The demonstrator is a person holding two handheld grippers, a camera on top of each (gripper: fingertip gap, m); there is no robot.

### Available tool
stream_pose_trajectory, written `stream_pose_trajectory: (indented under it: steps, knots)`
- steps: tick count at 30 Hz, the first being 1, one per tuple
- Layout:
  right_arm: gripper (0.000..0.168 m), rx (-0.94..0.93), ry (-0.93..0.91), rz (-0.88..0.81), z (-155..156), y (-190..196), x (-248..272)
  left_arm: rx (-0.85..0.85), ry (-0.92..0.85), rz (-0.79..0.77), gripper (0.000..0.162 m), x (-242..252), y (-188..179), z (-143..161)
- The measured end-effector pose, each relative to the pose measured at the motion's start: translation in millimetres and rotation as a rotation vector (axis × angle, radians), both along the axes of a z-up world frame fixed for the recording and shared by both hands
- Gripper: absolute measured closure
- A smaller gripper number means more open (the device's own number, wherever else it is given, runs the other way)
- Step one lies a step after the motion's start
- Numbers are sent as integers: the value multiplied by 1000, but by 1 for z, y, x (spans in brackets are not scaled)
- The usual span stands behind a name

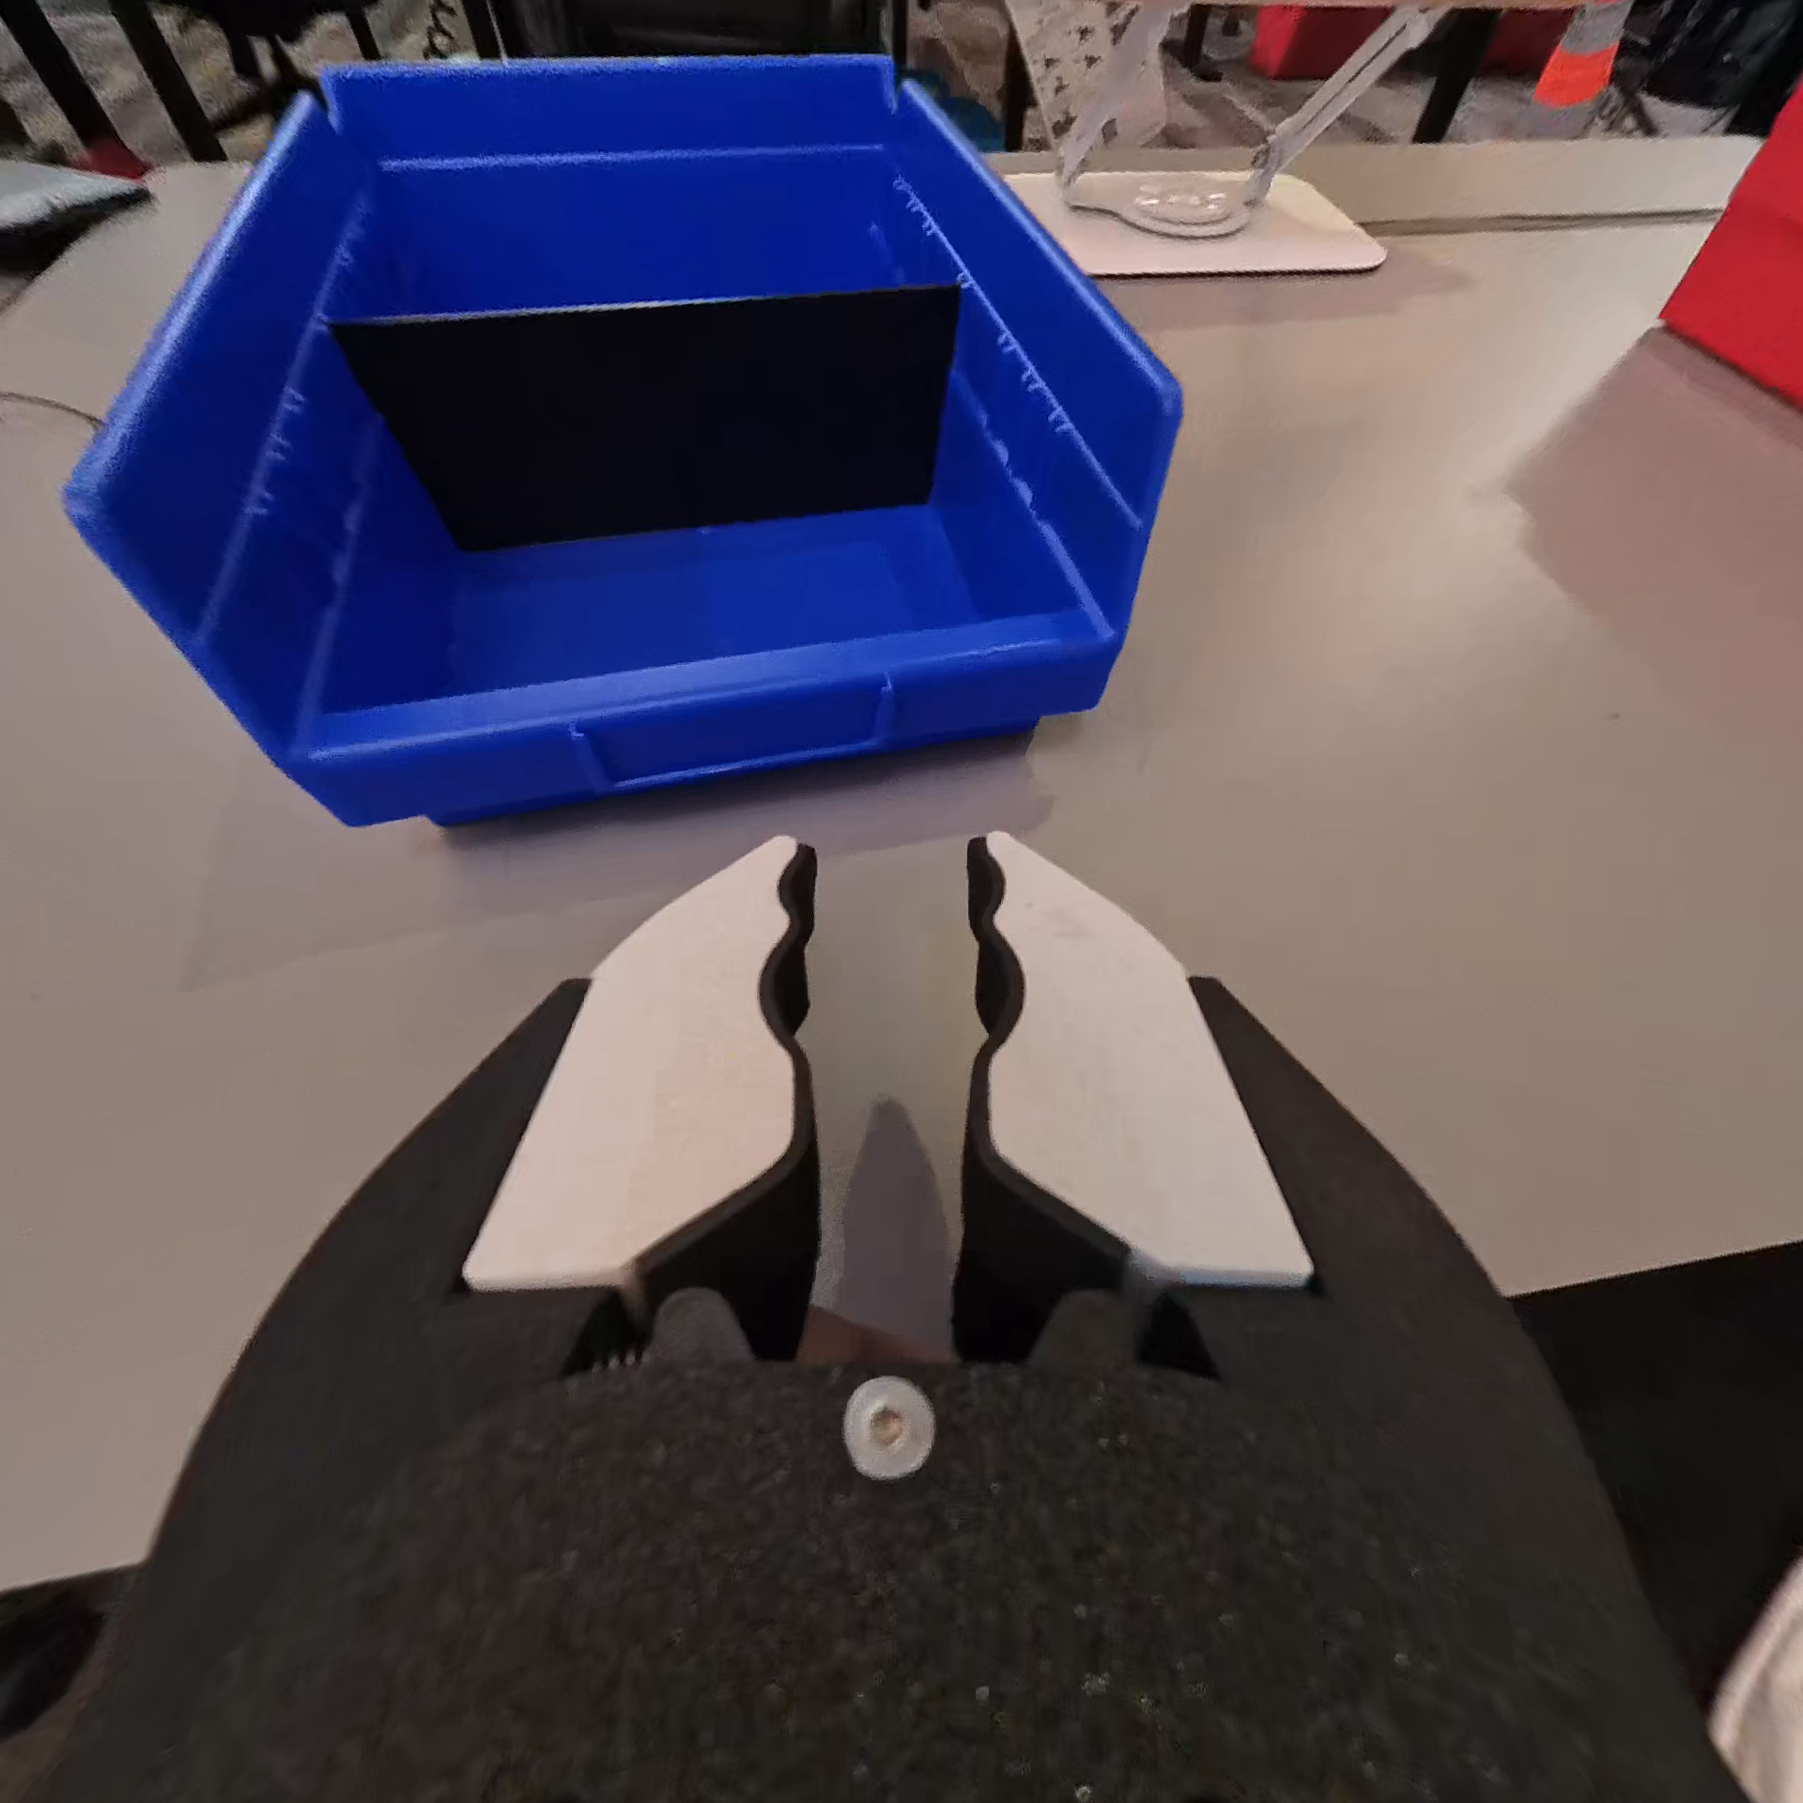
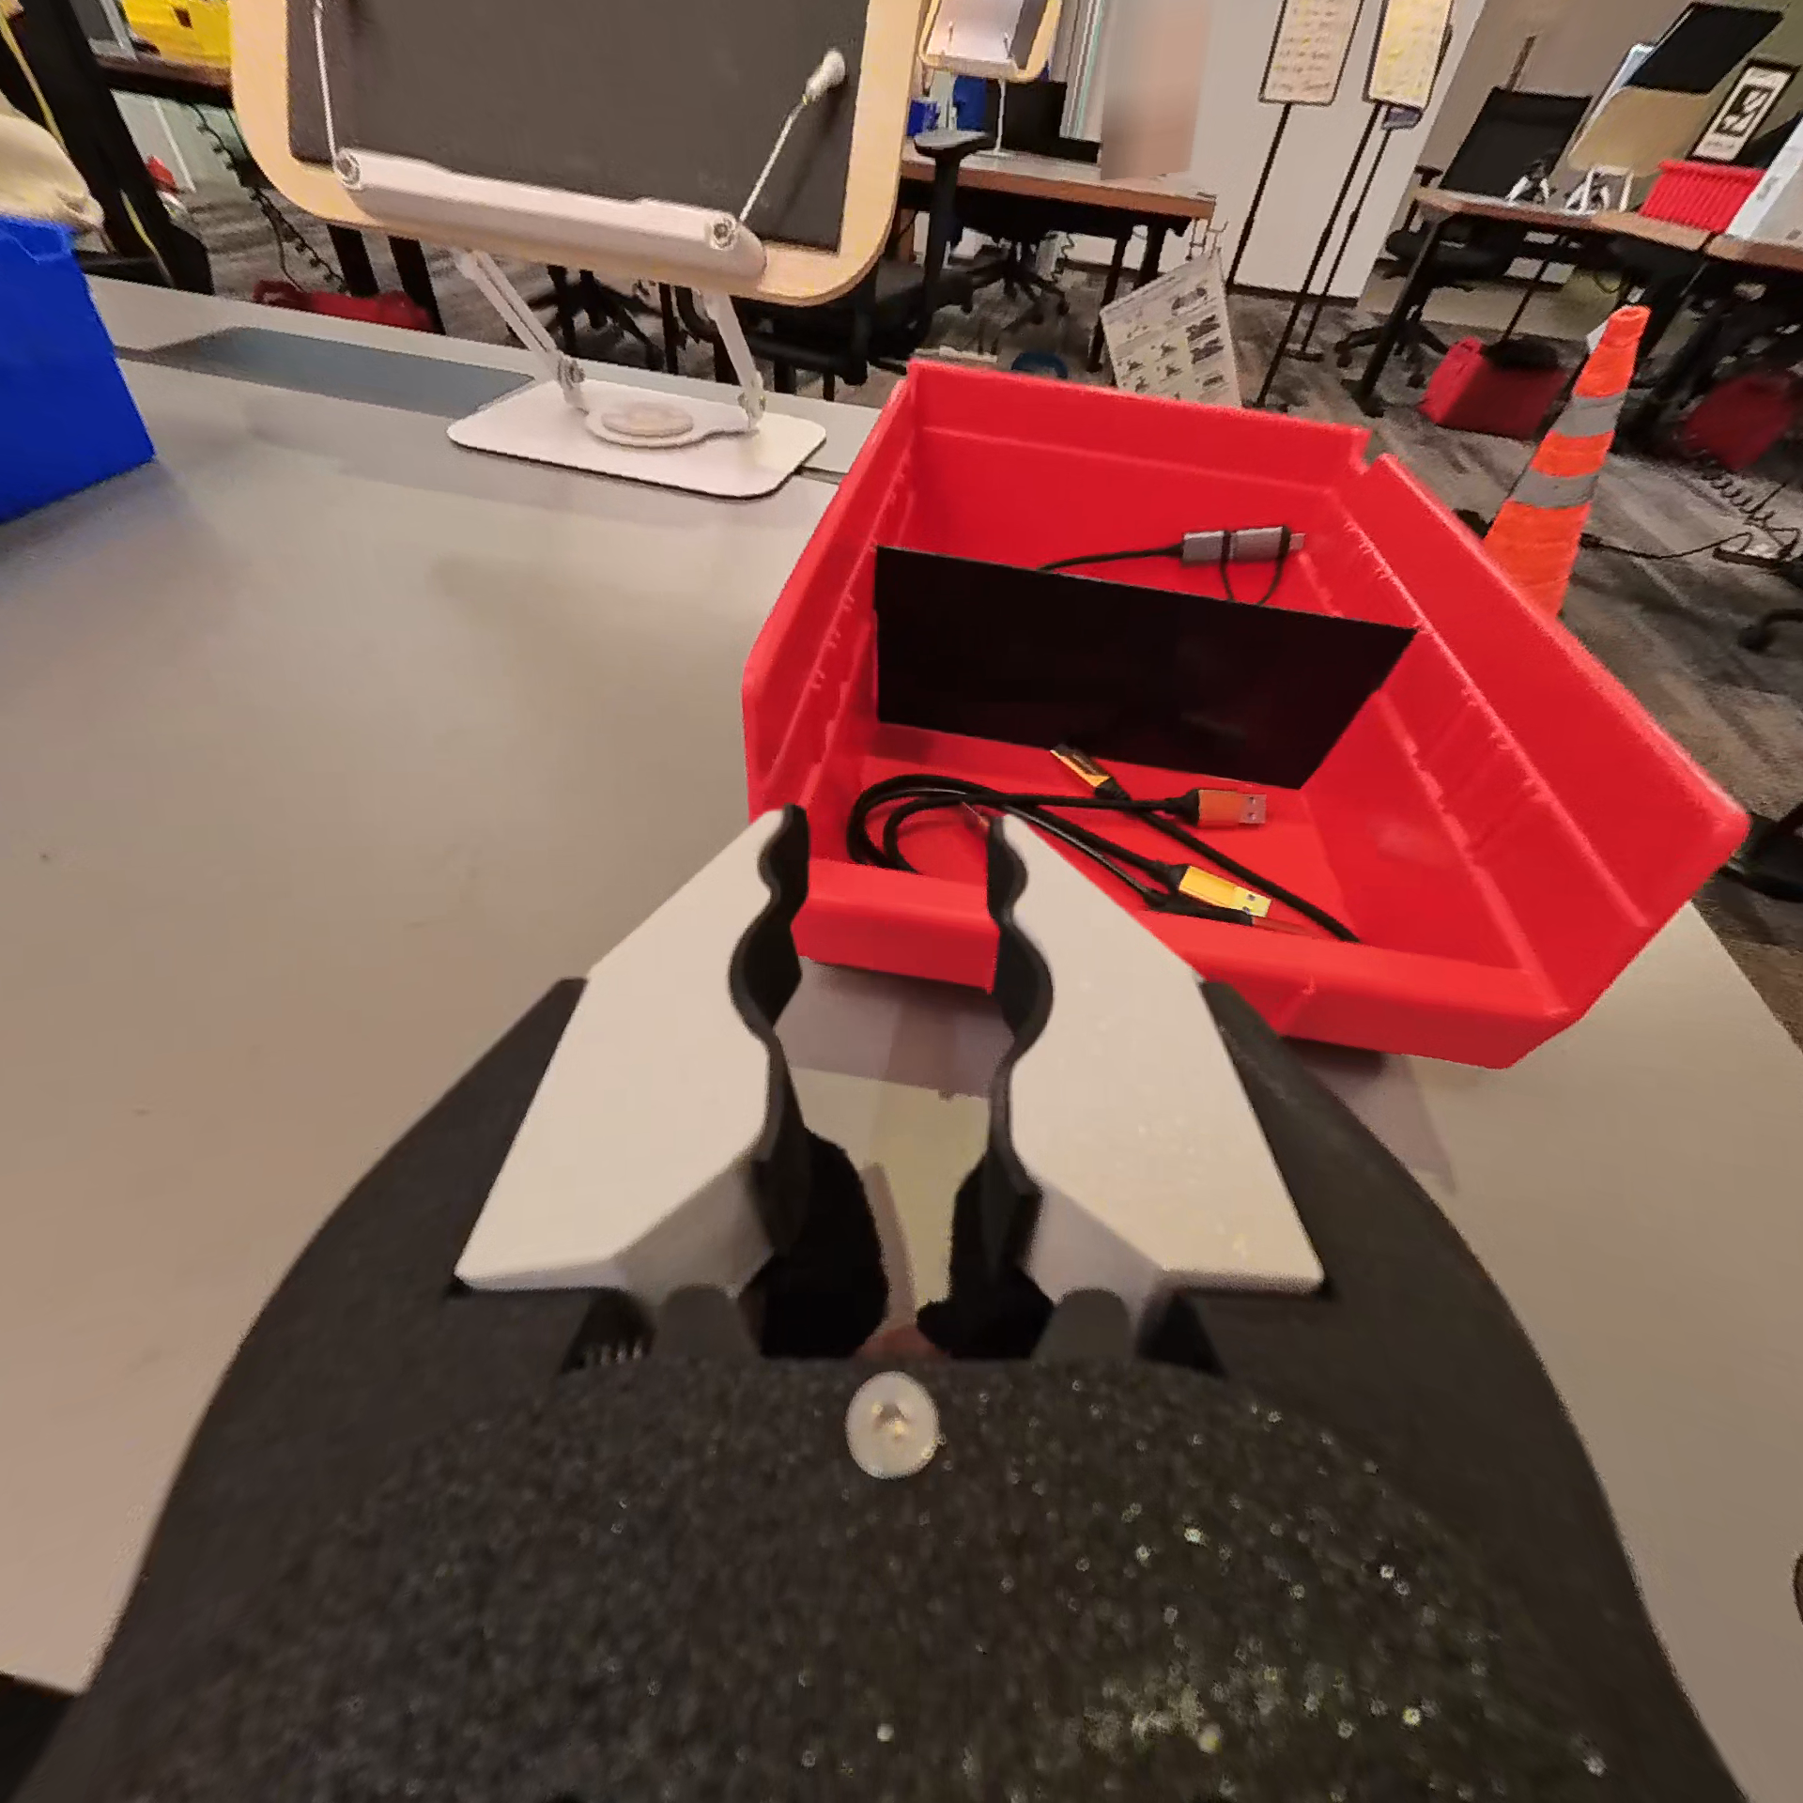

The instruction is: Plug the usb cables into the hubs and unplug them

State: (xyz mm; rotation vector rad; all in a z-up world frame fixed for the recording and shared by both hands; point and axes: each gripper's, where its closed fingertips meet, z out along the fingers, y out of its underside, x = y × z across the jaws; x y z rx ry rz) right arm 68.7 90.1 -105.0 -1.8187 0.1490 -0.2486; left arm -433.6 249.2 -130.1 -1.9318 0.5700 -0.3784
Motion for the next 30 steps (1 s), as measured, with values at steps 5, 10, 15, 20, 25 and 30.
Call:
stream_pose_trajectory:
  steps: [5,10,15,20,25,30]
  knots:
    - [134,-35,42,-23,-10,-3,8,-2,-49,-22,132,3,-8,3]
    - [134,-7,116,-31,-9,-2,15,26,19,-6,132,1,-1,1]
    - [134,-21,154,-46,-14,5,24,-2,-1,-4,132,3,6,-2]
    - [134,-32,176,-61,-17,2,28,-28,-18,7,132,-1,11,-5]
    - [134,-8,178,-63,-12,-5,27,-47,-35,9,132,-4,7,-7]
    - [134,-11,189,-57,-13,-3,27,-42,-28,7,132,-4,6,-6]
